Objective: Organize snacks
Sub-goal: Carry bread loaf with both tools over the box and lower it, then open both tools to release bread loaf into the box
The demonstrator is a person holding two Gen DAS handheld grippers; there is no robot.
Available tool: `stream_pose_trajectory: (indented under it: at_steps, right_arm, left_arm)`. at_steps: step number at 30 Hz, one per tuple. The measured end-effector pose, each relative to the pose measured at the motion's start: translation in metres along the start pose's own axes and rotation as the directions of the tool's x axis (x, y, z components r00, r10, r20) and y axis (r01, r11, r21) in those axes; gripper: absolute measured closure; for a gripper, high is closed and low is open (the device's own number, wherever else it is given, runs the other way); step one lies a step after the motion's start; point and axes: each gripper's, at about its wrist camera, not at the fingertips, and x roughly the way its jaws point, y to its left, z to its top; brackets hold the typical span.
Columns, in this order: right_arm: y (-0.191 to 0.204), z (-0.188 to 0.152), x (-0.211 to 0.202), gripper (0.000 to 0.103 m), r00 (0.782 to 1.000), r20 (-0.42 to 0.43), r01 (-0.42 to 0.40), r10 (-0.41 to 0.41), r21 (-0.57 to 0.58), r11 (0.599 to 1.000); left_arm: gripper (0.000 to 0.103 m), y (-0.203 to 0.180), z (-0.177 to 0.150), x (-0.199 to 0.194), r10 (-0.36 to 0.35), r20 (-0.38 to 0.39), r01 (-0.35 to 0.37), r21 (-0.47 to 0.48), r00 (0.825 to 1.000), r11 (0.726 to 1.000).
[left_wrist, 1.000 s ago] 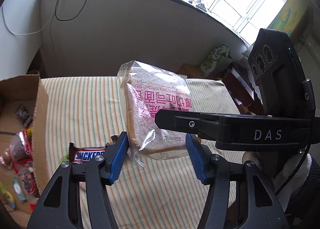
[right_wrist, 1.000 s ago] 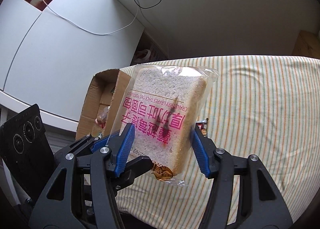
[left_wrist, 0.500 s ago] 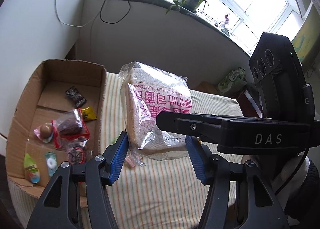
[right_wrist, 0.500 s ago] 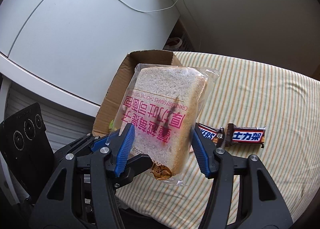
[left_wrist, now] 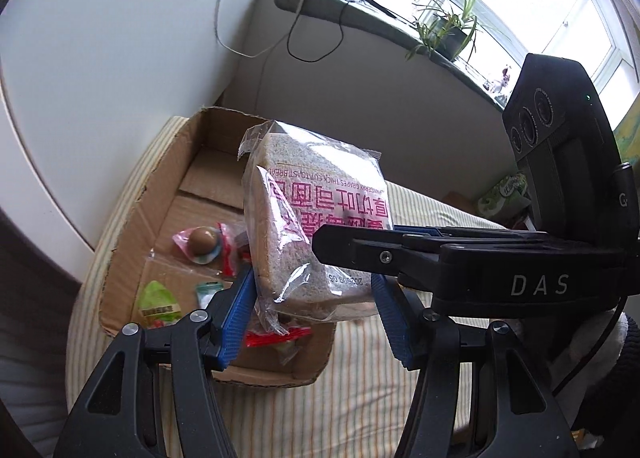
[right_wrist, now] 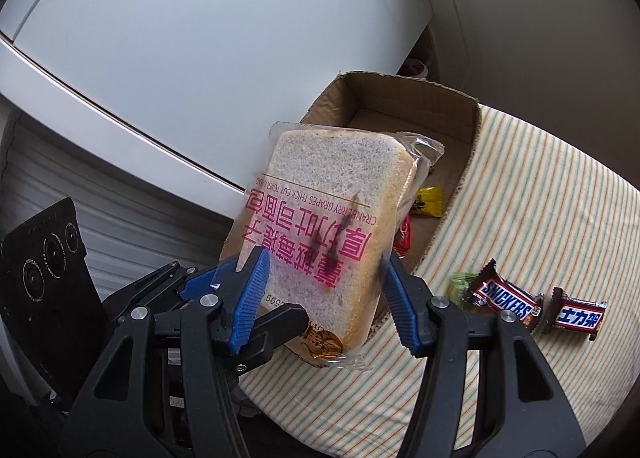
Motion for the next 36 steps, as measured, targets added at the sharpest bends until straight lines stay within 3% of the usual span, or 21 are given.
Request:
stream_pose_trajectory:
  at_steps: [17, 25, 36]
  right_arm:
    - [0.029, 0.009, 0.037, 0.043, 0.998, -0.058, 0.026, -0.029, -0.058, 0.998]
    - [0.028, 0.001, 0.024, 0.043, 0.997, -0.048, 0.053, -0.056, -0.064, 0.997]
    - [0.019, -0.002, 0.008, 0.043, 0.997, -0.025, 0.065, -0.066, -0.053, 0.996]
  left_arm:
    - [0.048, 0.030, 0.003, 0.002, 0.103, 0.012, -0.103, -0.010, 0.995, 0.995]
    - [0.055, 0.044, 0.003, 0.012, 0.157, -0.023, -0.158, -0.049, 0.987, 0.986]
    - [0.055, 0.036, 0.003, 0.007, 0.180, -0.007, -0.180, -0.012, 0.984, 0.984]
